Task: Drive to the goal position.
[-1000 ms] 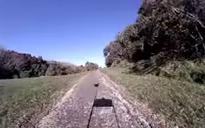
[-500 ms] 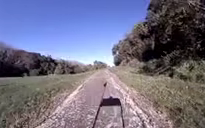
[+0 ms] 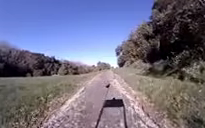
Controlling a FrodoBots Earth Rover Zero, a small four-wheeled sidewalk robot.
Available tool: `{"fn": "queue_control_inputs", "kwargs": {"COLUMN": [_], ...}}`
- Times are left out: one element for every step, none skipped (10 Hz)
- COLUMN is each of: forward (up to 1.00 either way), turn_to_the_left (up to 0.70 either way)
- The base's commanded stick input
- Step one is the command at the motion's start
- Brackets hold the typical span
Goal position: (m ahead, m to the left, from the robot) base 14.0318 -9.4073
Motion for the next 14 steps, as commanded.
{"fn": "queue_control_inputs", "kwargs": {"forward": [0.5, 0.5, 0.5, 0.5, 0.5, 0.5, 0.5, 0.5, 0.5, 0.5, 0.5, 0.5, 0.5, 0.5], "turn_to_the_left": [0.0, 0.0, 0.0, 0.0, 0.0, 0.0, 0.0, 0.0, 0.0, 0.0, 0.0, 0.0, 0.0, 0.0]}}
